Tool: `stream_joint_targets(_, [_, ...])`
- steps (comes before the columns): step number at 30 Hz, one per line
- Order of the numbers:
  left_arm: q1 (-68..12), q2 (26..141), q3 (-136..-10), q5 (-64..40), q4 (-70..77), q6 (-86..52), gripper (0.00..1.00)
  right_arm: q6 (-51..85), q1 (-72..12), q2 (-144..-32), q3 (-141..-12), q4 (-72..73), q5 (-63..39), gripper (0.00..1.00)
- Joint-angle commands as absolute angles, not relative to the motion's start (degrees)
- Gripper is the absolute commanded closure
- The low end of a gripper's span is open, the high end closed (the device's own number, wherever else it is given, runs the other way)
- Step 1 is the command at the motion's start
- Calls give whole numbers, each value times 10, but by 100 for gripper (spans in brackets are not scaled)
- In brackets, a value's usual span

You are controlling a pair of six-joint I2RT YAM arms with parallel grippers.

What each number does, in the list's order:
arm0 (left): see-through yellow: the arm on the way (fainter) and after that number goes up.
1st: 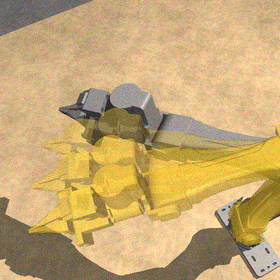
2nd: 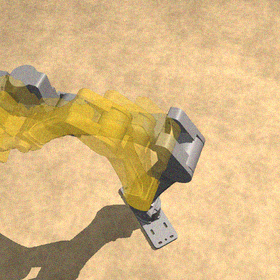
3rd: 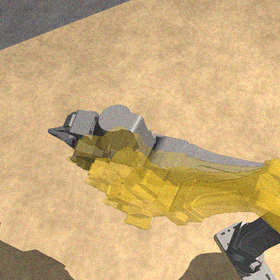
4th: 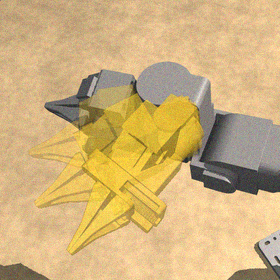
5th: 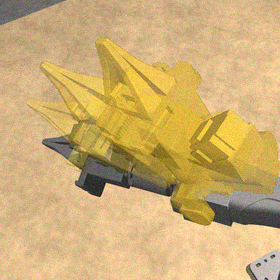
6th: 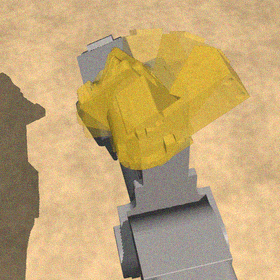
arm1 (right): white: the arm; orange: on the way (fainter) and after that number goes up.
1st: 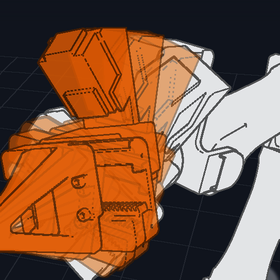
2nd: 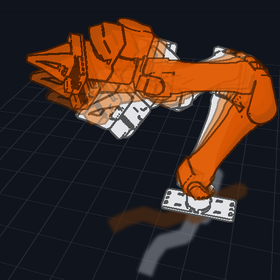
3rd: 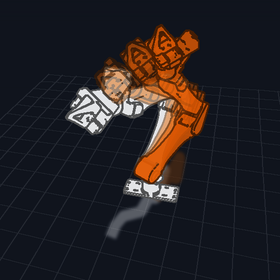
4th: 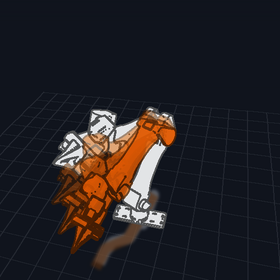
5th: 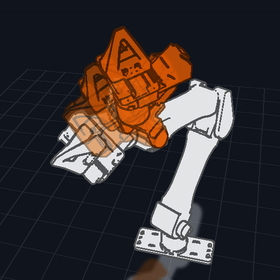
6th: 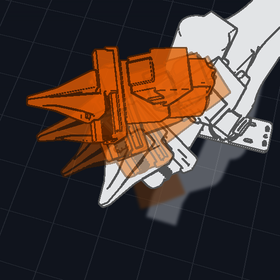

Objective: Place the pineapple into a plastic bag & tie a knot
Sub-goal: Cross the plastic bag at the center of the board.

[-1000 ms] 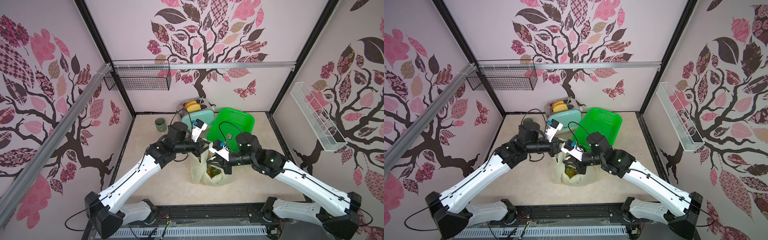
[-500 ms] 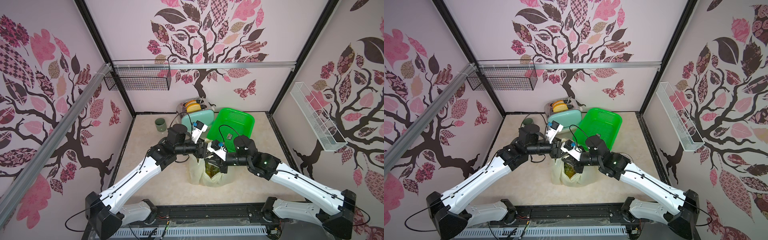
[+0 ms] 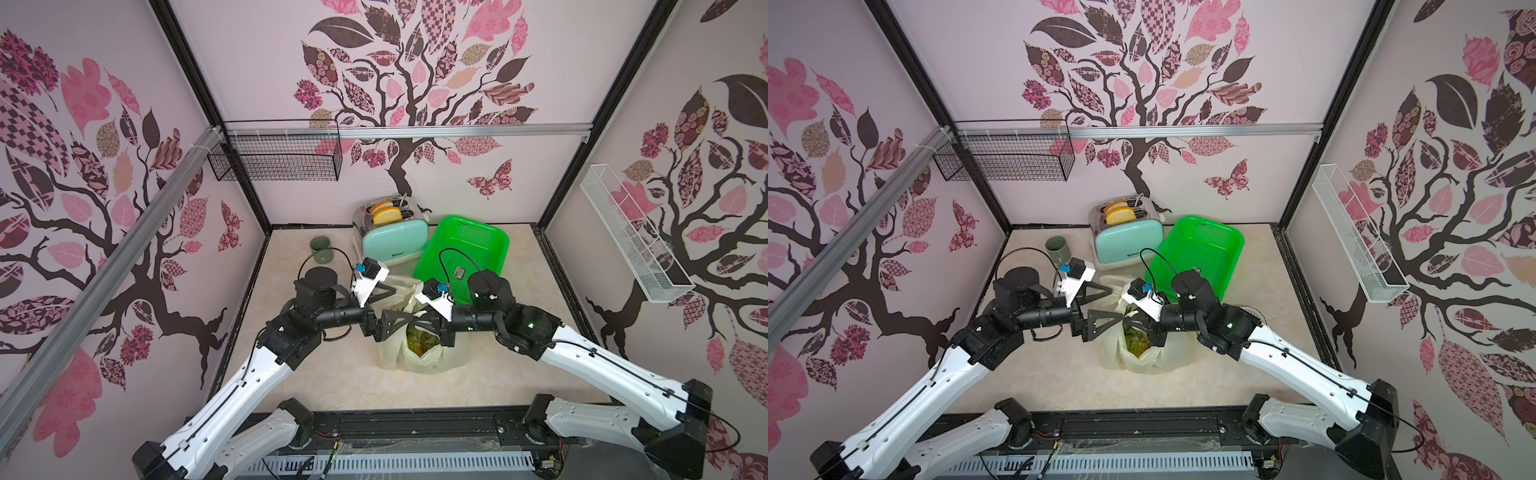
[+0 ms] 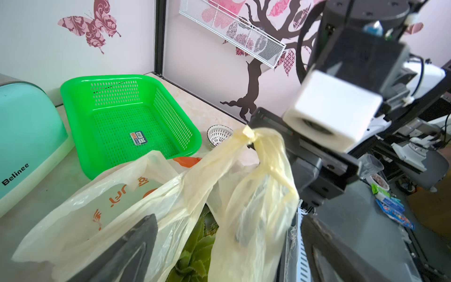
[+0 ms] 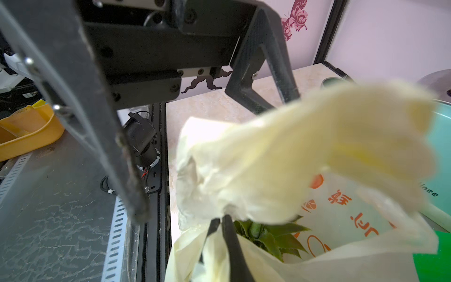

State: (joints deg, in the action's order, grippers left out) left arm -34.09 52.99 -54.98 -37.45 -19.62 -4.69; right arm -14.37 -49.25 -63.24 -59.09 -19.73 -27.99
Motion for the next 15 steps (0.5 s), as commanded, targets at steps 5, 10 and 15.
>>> stream_joint_targets(5, [-338, 542, -535, -400, -199, 43, 4, -136, -491, -634, -614, -204, -305, 100])
stream_joint_targets(10, [-338, 552, -539, -376, -184, 71, 7, -140, -492, -635, -617, -212, -310, 100])
stream_joint_targets(15, [-337, 575, -549, -404, -203, 110, 37, -150, -491, -627, -626, -227, -299, 100])
